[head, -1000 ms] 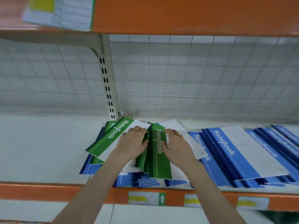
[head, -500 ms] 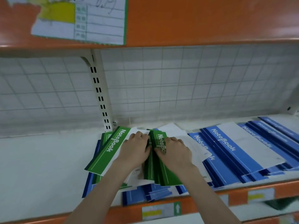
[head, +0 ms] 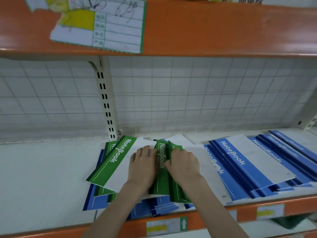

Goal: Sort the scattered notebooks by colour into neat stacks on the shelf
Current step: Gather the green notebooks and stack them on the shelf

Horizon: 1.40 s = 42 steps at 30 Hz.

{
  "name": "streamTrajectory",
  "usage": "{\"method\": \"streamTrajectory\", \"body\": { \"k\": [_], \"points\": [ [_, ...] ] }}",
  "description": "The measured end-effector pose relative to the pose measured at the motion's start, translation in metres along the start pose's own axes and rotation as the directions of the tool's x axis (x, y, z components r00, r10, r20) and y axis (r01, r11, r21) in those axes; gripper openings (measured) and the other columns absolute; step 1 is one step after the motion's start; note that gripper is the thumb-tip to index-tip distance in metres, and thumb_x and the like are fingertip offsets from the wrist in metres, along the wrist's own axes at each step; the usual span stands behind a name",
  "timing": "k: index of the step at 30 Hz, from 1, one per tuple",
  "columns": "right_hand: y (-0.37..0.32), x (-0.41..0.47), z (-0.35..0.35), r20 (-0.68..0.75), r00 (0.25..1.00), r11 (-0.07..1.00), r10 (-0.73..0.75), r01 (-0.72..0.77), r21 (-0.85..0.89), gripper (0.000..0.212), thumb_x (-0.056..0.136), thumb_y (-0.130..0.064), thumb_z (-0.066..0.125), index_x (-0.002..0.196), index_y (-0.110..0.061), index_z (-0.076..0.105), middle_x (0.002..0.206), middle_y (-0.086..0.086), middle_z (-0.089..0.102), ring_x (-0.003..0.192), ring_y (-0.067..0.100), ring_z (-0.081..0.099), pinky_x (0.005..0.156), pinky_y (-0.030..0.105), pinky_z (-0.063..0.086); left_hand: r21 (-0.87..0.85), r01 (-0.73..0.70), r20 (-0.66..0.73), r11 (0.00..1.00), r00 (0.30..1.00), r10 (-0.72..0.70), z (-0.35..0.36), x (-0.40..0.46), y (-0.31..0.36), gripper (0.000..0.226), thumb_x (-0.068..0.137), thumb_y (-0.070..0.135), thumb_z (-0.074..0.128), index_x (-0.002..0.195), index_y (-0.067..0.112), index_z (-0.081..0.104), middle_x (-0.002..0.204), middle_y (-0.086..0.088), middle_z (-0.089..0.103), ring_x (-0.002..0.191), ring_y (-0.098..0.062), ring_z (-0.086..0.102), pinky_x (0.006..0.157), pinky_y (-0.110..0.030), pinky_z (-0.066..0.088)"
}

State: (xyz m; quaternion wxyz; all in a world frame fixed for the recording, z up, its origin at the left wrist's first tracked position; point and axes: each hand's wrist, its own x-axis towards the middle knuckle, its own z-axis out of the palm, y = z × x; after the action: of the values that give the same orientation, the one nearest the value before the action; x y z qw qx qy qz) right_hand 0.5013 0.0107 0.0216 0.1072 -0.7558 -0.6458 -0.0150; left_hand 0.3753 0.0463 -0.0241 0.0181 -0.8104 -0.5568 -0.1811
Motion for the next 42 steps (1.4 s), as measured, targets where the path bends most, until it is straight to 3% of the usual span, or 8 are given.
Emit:
{"method": "streamTrajectory", "body": {
  "k": [2, 4, 9, 14, 20, 28, 37, 42],
  "points": [
    [0.004, 0.002, 0.0, -0.038, 0.999, 1.0, -0.016, 0.016, -0.012, 0.043, 0.095, -0.014, 0.044, 0.136, -0.009, 0.034, 0.1, 0.009, 0.065, 0.088, 0.026, 0.065, 0.058, 0.028, 0.039, -0.011, 0.01, -0.013, 1.0, 1.0, -0.01, 0.002, -0.001, 0.0, 0.037, 0.1, 0.034, 0.032, 0.133, 0.025, 0.044, 0.139, 0.002, 0.043, 0.126, -0.018, 0.039, 0.103, -0.032, 0.031],
    [0.009, 0.001, -0.002, -0.038, 0.999, 0.999, -0.027, 0.028, 0.019, 0.049, 0.095, -0.008, 0.041, 0.142, -0.013, 0.027, 0.098, 0.011, 0.065, 0.087, 0.029, 0.065, 0.059, 0.03, 0.04, -0.01, 0.022, -0.019, 1.0, 1.0, -0.022, 0.003, -0.002, 0.0, 0.037, 0.1, 0.035, 0.031, 0.134, 0.025, 0.043, 0.14, 0.002, 0.042, 0.128, -0.017, 0.038, 0.104, -0.032, 0.03],
    [0.016, 0.001, -0.006, -0.045, 0.999, 0.994, 0.021, -0.016, 0.111, 0.021, 0.098, -0.019, 0.039, 0.108, -0.01, 0.054, 0.096, 0.009, 0.066, 0.087, 0.028, 0.064, 0.061, 0.029, 0.04, -0.02, 0.062, -0.007, 0.998, 0.998, -0.062, 0.004, -0.005, 0.003, 0.041, 0.101, 0.033, 0.029, 0.141, 0.025, 0.035, 0.146, 0.005, 0.036, 0.134, -0.015, 0.032, 0.11, -0.032, 0.025],
    [0.008, -0.007, -0.002, -0.008, 1.0, 0.993, -0.022, 0.023, 0.116, 0.043, 0.085, -0.054, 0.056, 0.107, -0.018, 0.05, 0.095, 0.002, 0.065, 0.087, 0.023, 0.064, 0.065, 0.028, 0.045, -0.005, 0.104, -0.025, 0.995, 0.994, -0.104, 0.005, -0.007, 0.002, 0.044, 0.1, 0.036, 0.029, 0.143, 0.027, 0.033, 0.148, 0.007, 0.034, 0.137, -0.013, 0.03, 0.11, -0.03, 0.021],
    [0.009, -0.004, -0.003, 0.029, 1.0, 0.985, 0.008, -0.013, 0.17, 0.031, 0.083, -0.041, 0.06, 0.105, -0.02, 0.052, 0.095, 0.001, 0.064, 0.086, 0.022, 0.062, 0.063, 0.025, 0.042, -0.006, 0.114, -0.023, 0.993, 0.993, -0.114, 0.005, -0.008, 0.001, 0.044, 0.1, 0.037, 0.031, 0.142, 0.026, 0.036, 0.148, 0.005, 0.036, 0.137, -0.014, 0.031, 0.111, -0.032, 0.022],
    [0.006, 0.001, -0.006, -0.036, 0.998, 0.975, 0.049, -0.04, 0.217, 0.017, 0.092, -0.026, 0.045, 0.081, -0.014, 0.039, 0.065, -0.003, 0.038, 0.062, 0.018, 0.043, 0.051, 0.025, 0.031, 0.01, 0.142, -0.039, 0.99, 0.989, -0.142, 0.003, -0.01, 0.001, 0.044, 0.098, 0.041, 0.029, 0.139, 0.028, 0.038, 0.145, 0.007, 0.04, 0.133, -0.013, 0.036, 0.11, -0.032, 0.027],
    [-0.005, 0.006, -0.019, -0.067, 0.998, 0.926, 0.004, 0.021, 0.377, 0.025, 0.095, -0.016, 0.042, 0.115, -0.003, 0.05, 0.081, 0.009, 0.059, 0.067, 0.021, 0.052, 0.058, 0.028, 0.039, -0.084, 0.156, -0.04, 0.984, 0.986, -0.16, -0.001, -0.012, 0.001, 0.042, 0.099, 0.03, 0.032, 0.139, 0.024, 0.042, 0.145, 0.007, 0.041, 0.134, -0.011, 0.036, 0.111, -0.03, 0.023],
    [-0.024, 0.001, -0.007, -0.009, 0.998, 0.951, -0.069, 0.068, 0.3, 0.042, 0.096, -0.016, 0.042, 0.136, -0.008, 0.035, 0.088, 0.012, 0.063, 0.078, 0.027, 0.061, 0.064, 0.032, 0.048, -0.378, 0.225, -0.009, 0.898, 0.969, -0.246, -0.01, -0.009, -0.003, 0.03, 0.094, 0.013, 0.044, 0.116, 0.017, 0.066, 0.138, 0.001, 0.05, 0.128, -0.015, 0.043, 0.108, -0.032, 0.026]
  ]
}}
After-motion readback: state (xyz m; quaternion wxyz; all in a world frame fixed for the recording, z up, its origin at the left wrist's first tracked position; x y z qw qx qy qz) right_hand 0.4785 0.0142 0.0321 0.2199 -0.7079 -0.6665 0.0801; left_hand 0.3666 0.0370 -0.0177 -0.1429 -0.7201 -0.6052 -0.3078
